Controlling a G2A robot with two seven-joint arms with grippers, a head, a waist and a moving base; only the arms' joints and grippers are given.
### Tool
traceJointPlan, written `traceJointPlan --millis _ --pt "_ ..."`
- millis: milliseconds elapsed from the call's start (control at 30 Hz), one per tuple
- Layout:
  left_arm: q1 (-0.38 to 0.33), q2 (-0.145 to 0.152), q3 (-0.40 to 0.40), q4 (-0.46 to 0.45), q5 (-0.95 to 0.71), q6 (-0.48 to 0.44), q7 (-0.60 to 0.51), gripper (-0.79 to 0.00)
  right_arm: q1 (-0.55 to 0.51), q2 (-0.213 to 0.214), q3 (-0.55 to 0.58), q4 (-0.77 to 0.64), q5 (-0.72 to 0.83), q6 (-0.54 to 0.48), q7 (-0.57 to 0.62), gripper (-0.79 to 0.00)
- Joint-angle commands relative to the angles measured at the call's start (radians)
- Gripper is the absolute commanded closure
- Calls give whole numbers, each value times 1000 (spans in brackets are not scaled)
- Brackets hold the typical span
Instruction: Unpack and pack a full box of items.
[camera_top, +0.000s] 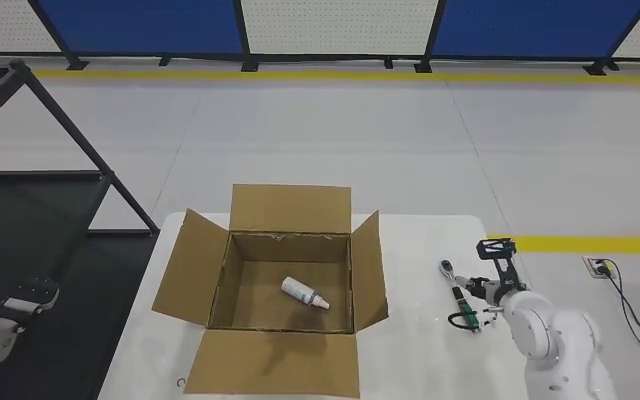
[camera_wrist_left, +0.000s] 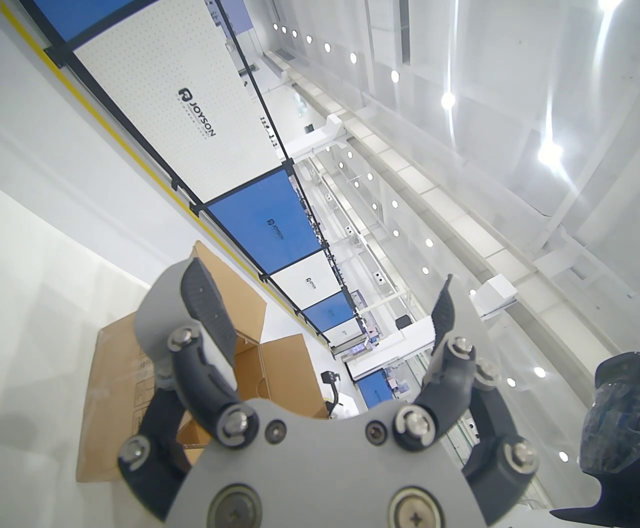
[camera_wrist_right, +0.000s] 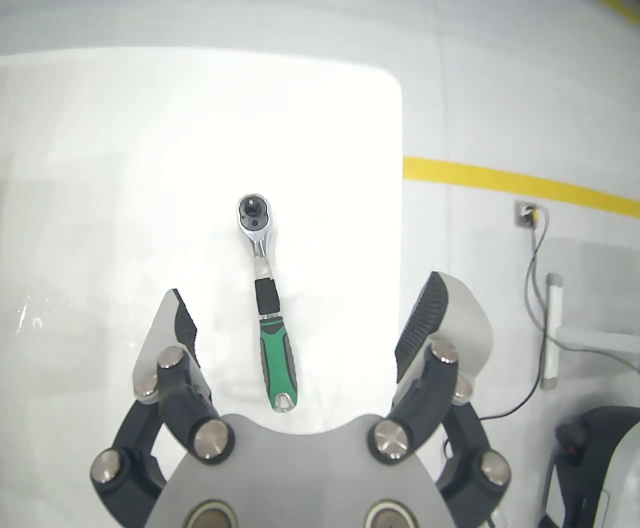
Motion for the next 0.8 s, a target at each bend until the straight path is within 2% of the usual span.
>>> traceJointPlan --millis 0,67,367,500,767 --pt "0 0 0 0 0 0 0 -785 42 0 -11 80 23 7 17 -785" --pt "0 0 0 0 0 0 0 -785 69 2 -21 119 10 3 38 -785" --pt "0 0 0 0 0 0 0 -785 69 2 -21 119 10 3 38 -785" --pt "0 0 0 0 0 0 0 -785 40 2 -45 100 18 -24 -1 -785" --pt "0 0 0 0 0 0 0 -785 29 6 -82 70 24 -25 52 -785"
